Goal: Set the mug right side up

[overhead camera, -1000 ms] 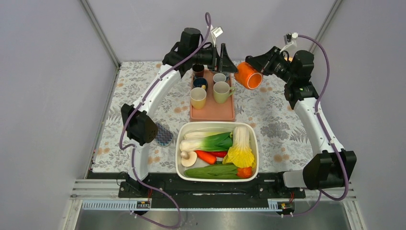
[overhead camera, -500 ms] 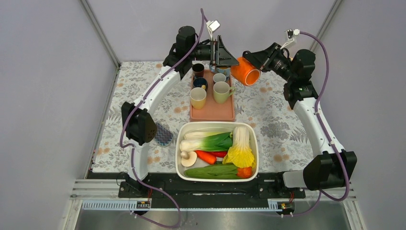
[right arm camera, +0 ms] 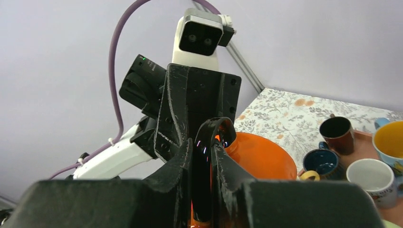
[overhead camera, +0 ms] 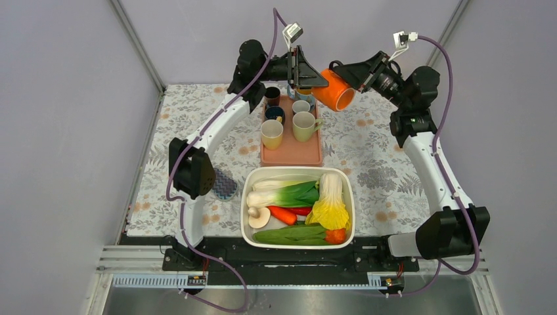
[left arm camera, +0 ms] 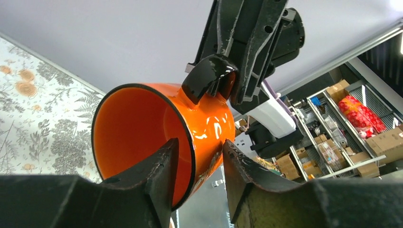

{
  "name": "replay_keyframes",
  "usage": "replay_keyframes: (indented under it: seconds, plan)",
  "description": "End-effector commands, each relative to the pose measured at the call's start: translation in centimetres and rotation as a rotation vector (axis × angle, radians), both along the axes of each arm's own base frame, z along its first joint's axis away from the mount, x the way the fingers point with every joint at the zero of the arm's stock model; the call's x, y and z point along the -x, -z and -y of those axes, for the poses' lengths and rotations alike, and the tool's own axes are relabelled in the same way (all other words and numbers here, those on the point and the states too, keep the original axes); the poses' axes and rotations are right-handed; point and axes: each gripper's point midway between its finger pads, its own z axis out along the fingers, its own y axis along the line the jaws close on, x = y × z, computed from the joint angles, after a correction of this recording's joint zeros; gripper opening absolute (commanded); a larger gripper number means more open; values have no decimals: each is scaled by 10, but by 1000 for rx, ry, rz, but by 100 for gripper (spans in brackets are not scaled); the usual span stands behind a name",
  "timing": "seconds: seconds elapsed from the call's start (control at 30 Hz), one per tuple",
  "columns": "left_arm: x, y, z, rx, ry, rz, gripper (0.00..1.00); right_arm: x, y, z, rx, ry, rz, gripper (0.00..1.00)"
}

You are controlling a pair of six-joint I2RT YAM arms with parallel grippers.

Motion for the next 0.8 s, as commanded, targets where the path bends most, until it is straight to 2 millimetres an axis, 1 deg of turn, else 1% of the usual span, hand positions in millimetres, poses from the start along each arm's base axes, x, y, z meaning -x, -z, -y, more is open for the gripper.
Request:
replay_keyframes:
  seconds: [0.0, 0.07, 0.17, 0.2, 0.27, 0.37, 0.5, 0.57, 0.6, 0.63, 0.67, 0.7, 0.77]
  plan:
    - [51, -42, -7, 91, 134, 116, 42, 16, -48, -3, -44, -32, 192, 0]
    - [58, -48, -8, 111, 158, 132, 42, 12, -47, -4, -55, -34, 187, 0]
    - [65, -55, -7, 125, 173, 147, 41, 8, -54, -7, -83, -49, 210, 0]
    - [66, -55, -6, 126, 176, 148, 39, 8, -57, -9, -85, -52, 219, 0]
    - [69, -57, -6, 127, 184, 153, 27, 4, -61, -9, -87, -47, 233, 0]
    - [73, -58, -7, 134, 193, 163, 0, 0, -62, -10, -86, -46, 244, 0]
    - [75, -61, -9, 139, 196, 176, 0, -7, -56, -11, -83, -48, 226, 0]
    - [73, -60, -10, 138, 193, 180, 0, -11, -49, -11, -81, -47, 209, 0]
    - [71, -58, -10, 133, 187, 178, 0, -13, -46, -11, -81, -44, 193, 4]
    - [68, -57, -10, 126, 179, 174, 0, -17, -41, -11, -76, -37, 175, 14]
    - [65, -55, -9, 117, 167, 168, 0, -20, -35, -10, -66, -24, 164, 28]
    - [60, -51, -9, 105, 152, 163, 0, -23, -30, -10, -59, -13, 147, 38]
    - [50, -44, -8, 77, 122, 152, 0, -28, -20, -8, -48, 12, 124, 54]
